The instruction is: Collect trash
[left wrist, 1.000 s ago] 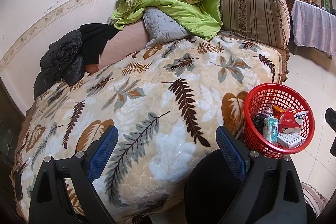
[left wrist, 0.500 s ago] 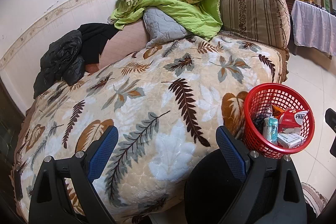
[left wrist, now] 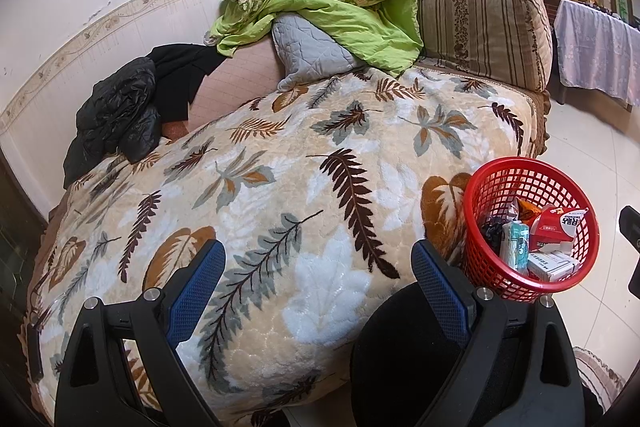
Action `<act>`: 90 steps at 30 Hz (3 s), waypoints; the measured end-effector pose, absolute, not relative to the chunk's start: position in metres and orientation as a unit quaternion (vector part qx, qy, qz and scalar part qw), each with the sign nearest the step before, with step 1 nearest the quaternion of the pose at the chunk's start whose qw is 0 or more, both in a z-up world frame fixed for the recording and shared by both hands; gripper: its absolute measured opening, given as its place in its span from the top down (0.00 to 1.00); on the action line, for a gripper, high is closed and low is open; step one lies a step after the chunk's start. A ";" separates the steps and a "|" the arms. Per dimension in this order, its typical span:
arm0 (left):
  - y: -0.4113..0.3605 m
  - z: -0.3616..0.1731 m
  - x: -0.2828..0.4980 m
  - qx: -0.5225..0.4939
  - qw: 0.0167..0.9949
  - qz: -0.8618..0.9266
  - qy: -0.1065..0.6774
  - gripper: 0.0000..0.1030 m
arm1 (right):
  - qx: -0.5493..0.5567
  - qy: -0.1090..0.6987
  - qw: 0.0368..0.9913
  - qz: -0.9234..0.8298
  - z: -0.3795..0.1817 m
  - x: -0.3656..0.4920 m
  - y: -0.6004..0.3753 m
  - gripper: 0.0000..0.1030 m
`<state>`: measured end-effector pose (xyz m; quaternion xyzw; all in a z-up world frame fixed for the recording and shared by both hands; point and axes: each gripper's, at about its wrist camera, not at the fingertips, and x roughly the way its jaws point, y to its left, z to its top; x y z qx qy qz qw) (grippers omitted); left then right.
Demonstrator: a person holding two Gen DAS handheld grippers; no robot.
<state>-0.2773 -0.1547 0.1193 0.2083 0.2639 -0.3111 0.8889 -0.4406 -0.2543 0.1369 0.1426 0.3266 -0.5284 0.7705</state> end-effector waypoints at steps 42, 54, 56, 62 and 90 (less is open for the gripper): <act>-0.154 0.120 -0.277 0.209 0.888 -0.312 0.264 0.09 | 0.141 0.330 0.771 -0.526 0.132 -0.442 -0.257 0.00; -0.154 0.120 -0.277 0.208 0.888 -0.312 0.265 0.09 | 0.135 0.331 0.774 -0.523 0.134 -0.438 -0.256 0.00; -0.154 0.120 -0.276 0.208 0.889 -0.311 0.265 0.09 | 0.132 0.330 0.777 -0.520 0.135 -0.435 -0.256 0.00; -0.142 0.116 -0.259 0.185 0.896 -0.285 0.287 0.09 | 0.086 0.333 0.812 -0.471 0.144 -0.399 -0.250 0.00; 0.019 0.006 0.027 0.044 0.877 -0.028 0.477 0.00 | 0.095 0.488 0.848 -0.184 0.010 0.030 -0.185 0.00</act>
